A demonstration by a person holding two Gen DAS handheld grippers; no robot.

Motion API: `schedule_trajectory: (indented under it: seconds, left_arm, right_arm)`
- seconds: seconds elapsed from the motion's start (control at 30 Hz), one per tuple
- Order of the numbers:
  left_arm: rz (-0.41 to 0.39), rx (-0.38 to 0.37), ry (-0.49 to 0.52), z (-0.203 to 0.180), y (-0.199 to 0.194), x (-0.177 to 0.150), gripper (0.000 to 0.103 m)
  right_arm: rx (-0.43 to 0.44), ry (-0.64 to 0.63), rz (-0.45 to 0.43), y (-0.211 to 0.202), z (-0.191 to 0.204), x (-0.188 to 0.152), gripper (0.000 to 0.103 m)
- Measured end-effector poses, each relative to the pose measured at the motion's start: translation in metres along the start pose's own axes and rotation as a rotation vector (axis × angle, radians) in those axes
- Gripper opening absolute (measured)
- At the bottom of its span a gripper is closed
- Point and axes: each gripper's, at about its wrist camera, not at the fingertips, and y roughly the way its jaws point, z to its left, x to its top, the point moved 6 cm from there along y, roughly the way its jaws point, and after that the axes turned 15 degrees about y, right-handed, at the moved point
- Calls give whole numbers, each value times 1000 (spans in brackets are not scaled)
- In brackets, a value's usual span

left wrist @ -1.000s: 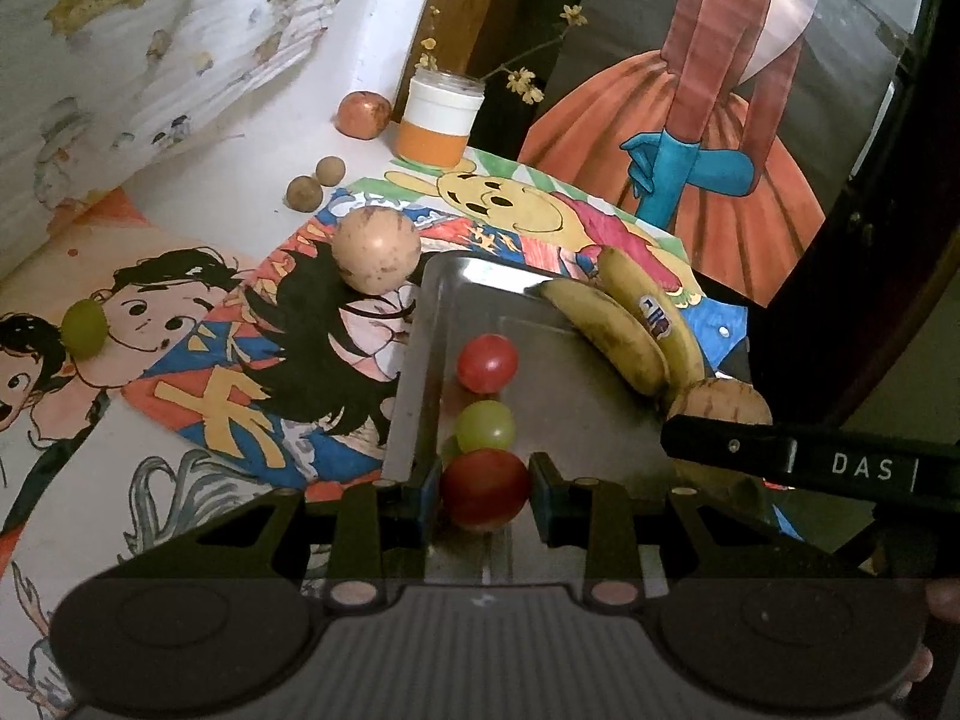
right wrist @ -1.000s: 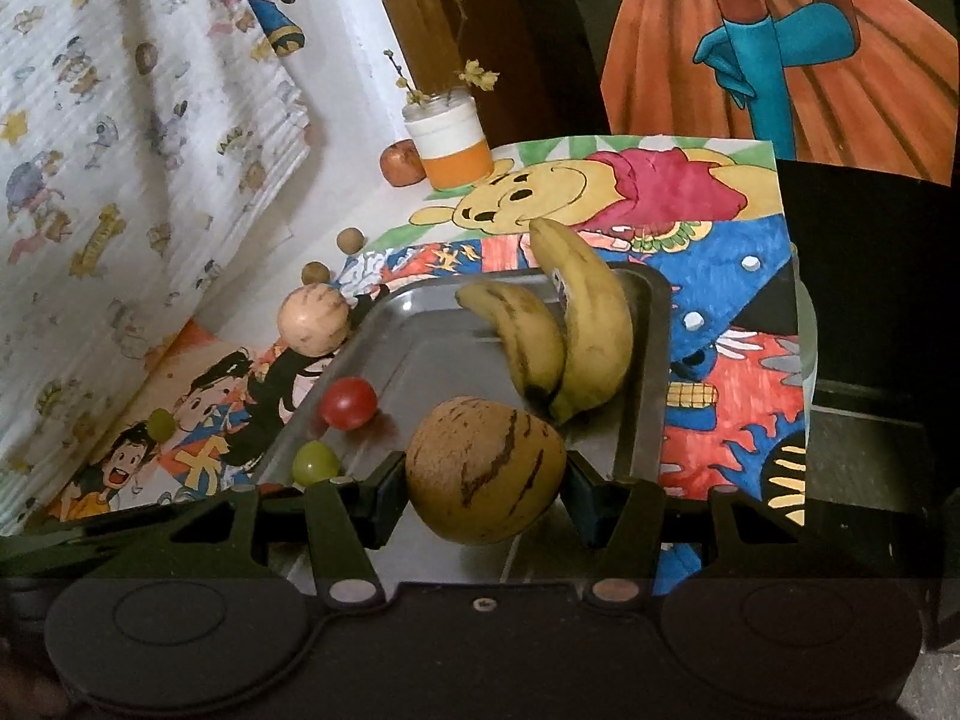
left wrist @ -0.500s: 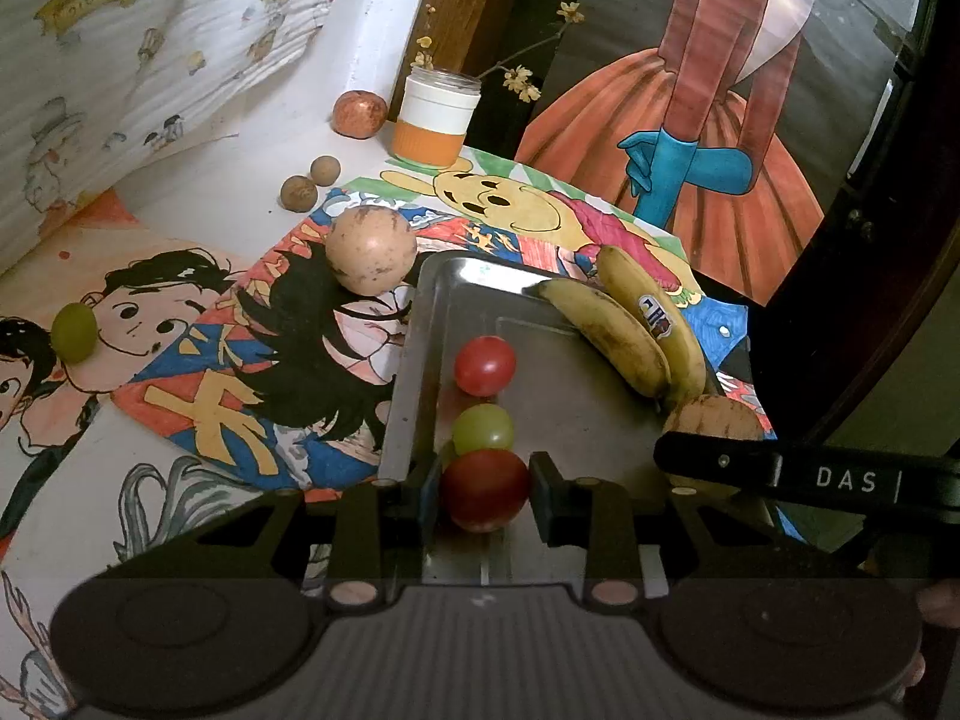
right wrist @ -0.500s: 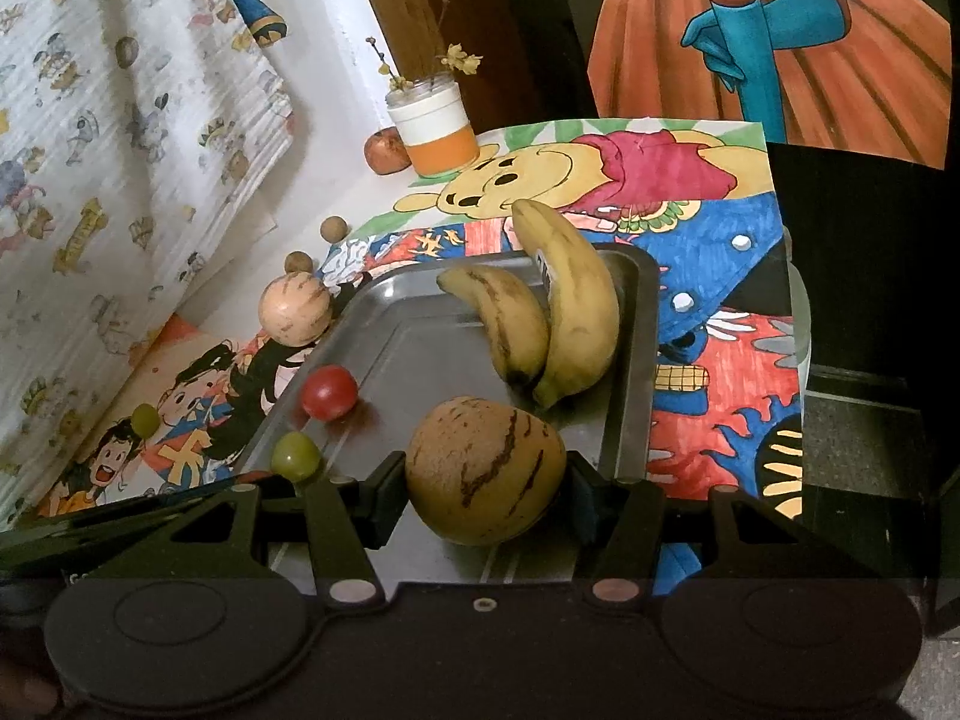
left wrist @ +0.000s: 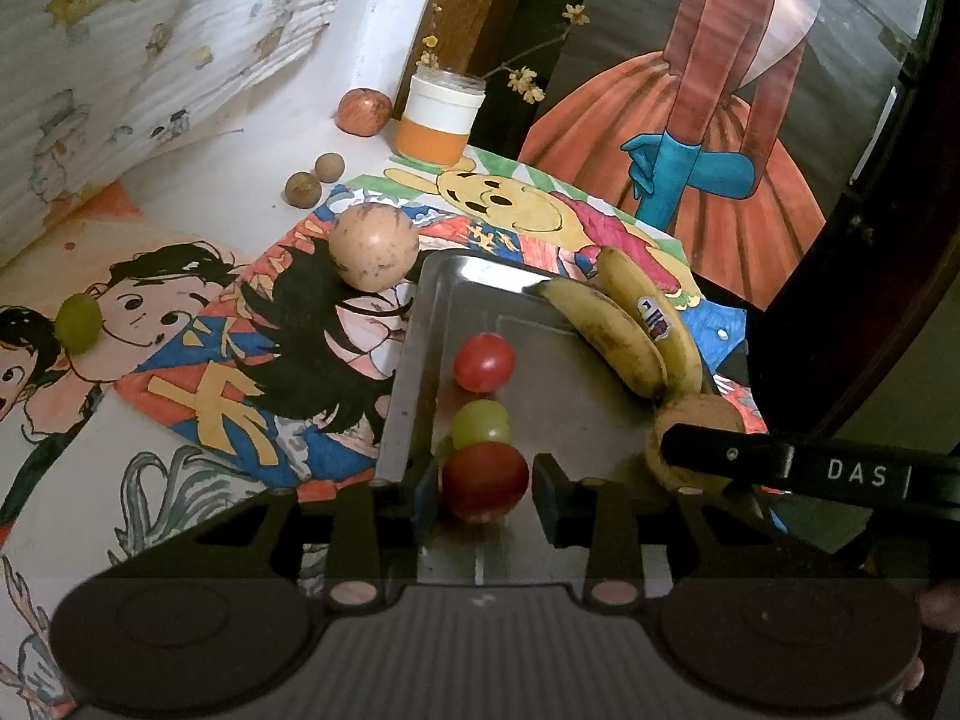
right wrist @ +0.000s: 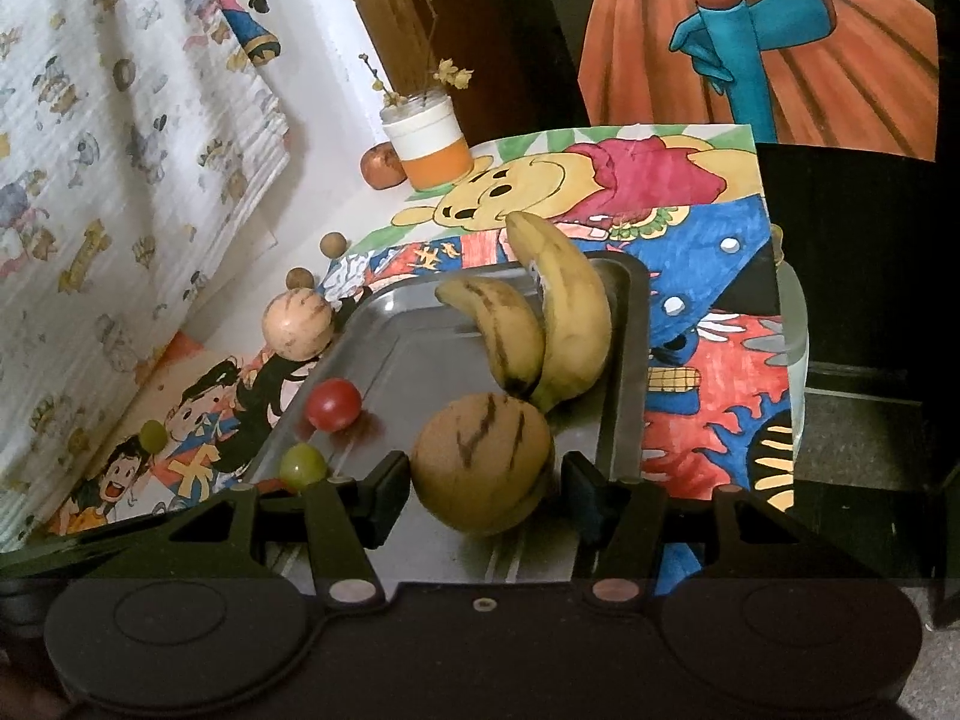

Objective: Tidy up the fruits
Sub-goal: 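Carry the striped fruit and red grape over the tray and open both grippers, then withdraw both grippers from the tray toward the remaining fruit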

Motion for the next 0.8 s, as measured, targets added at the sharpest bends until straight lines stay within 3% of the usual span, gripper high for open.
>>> schedule_trajectory:
  seconds: [0.23, 0.43, 0.8]
  left_arm:
    - [-23, 5, -3, -1, -12, 2, 52]
    - [-52, 20, -9, 0, -27, 5, 62]
    - [-102, 75, -36, 14, -64, 3, 94]
  right_arm:
    - [3, 19, -22, -11, -3, 0, 64]
    - [13, 16, -47, -25, -1, -2, 75]
    - [16, -43, -112, -61, 11, -13, 93]
